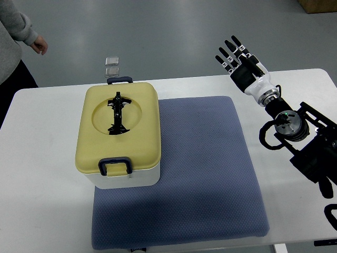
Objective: Open white storage box with right hand
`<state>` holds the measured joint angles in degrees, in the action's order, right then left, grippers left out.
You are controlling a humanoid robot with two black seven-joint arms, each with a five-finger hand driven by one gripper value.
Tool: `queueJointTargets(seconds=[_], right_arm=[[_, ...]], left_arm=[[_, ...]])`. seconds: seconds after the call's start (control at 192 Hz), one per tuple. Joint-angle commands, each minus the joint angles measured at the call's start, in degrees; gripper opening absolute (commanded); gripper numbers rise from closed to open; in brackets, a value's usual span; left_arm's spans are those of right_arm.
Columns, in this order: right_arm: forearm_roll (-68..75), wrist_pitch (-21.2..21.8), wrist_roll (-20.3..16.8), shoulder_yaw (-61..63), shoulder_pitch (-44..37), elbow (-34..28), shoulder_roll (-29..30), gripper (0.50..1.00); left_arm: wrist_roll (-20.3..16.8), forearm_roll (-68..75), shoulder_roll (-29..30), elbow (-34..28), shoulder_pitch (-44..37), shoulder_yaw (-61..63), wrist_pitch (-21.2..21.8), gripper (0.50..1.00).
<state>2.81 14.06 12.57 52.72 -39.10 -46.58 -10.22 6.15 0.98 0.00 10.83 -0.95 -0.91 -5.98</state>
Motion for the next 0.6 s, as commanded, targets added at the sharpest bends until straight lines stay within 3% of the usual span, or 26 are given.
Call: queueJointTargets(seconds=[0.0,0.328,0.594], right_arm=[[0.0,0.0,0.0,0.01,-0.1,0.0,0.02,0.924],[-4.92,1.41,-0.18,-0.52,-2.29,0.0,-0.24,0.924],[-36.82,7.56,-1.05,-13.79,-14.07,0.53,-6.13,0.924]], left_arm=[[0.0,-0.01,0.0,0.07,-0.02,-0.05,0.0,1.0],[0.0,-0.1,0.0,-0.02,-0.02,0.03,0.0,1.0],[0.0,-0.1,0.0,-0.02,-0.02,0.03,0.0,1.0]])
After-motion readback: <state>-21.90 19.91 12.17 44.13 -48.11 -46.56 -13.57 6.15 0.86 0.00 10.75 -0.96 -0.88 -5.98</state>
